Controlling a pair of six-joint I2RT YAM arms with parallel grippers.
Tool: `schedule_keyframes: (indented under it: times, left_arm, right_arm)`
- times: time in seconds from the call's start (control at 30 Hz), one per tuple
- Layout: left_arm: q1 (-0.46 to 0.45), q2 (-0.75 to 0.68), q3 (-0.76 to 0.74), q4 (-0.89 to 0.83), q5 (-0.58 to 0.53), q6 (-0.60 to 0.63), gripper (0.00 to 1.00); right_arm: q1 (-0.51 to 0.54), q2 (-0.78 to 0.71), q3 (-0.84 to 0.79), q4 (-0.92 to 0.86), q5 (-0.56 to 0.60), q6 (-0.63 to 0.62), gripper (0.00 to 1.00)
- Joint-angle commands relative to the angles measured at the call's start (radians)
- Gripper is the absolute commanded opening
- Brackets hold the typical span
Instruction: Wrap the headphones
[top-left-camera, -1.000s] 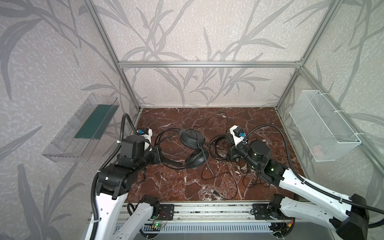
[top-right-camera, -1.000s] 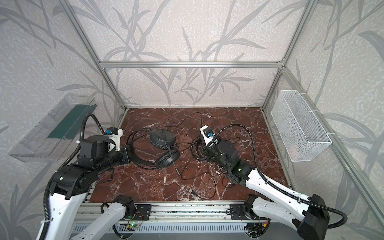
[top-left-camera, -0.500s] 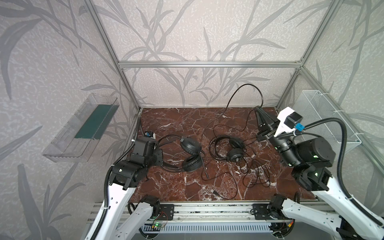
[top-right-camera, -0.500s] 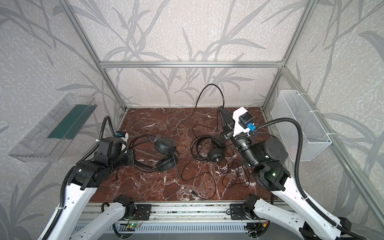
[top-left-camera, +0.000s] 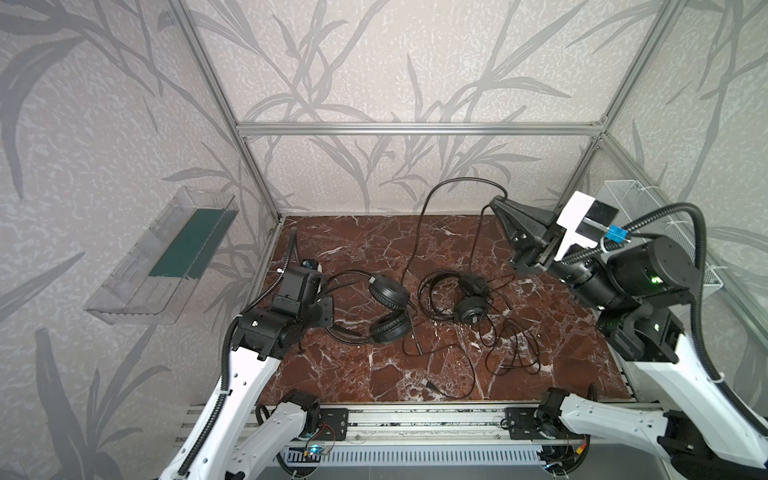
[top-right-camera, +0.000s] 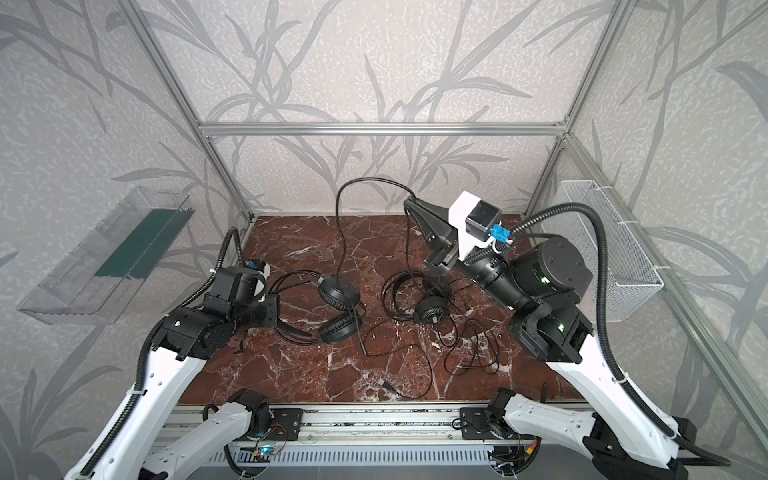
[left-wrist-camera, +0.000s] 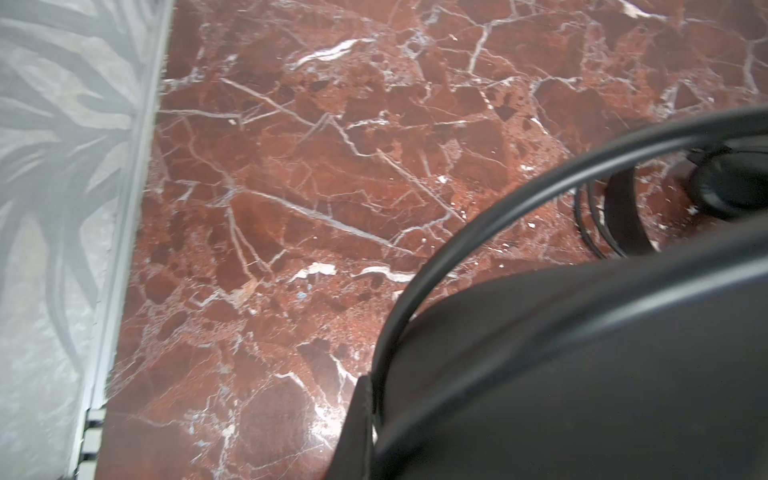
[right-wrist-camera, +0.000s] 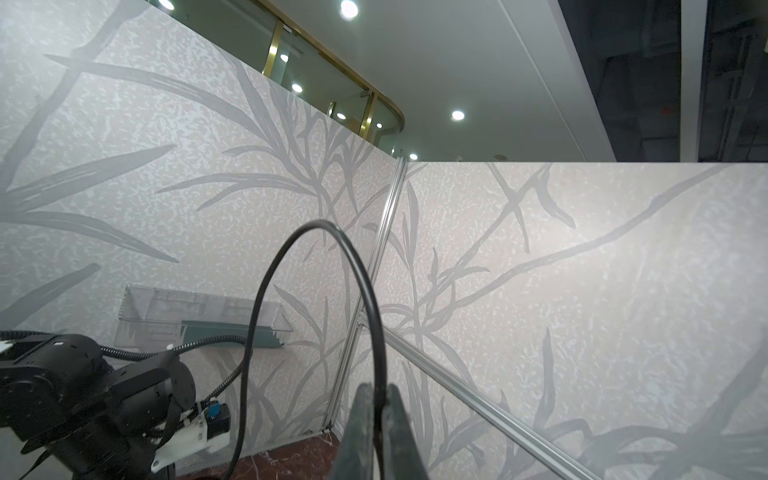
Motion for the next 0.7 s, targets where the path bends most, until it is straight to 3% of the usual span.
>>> schedule_keyframes:
  times: [0.0,0.13,0.3,0.5,0.67]
  left_arm:
    - [-0.026,-0.02,0.008,0.074,0.13,0.011,0.0]
    - [-0.066,-0.041,-0.006,0.076,0.139,0.03,0.0]
    - [-0.133,-0.083,-0.017,0.083,0.164,0.061,0.0]
    - [-0.182,-0.155,0.008,0.097,0.194,0.048,0.0]
    - [-0.184,-0.211,0.132,0.077,0.214,0.0,0.0]
  right_arm:
    - [0.005,0.115,0.146,-0.139,-0.061,-0.056,0.0]
    - [0.001,0.268,0.296,-0.22,0.022,-0.119,0.0]
    - [-0.011,0.486,0.573,-0.398,0.016,-0.151,0.0]
    - [-0.119,0.753,0.861,-0.559,-0.034,-0.058,0.0]
    - [-0.173,0.892,0.924,-0.599,-0.066,-0.004,0.0]
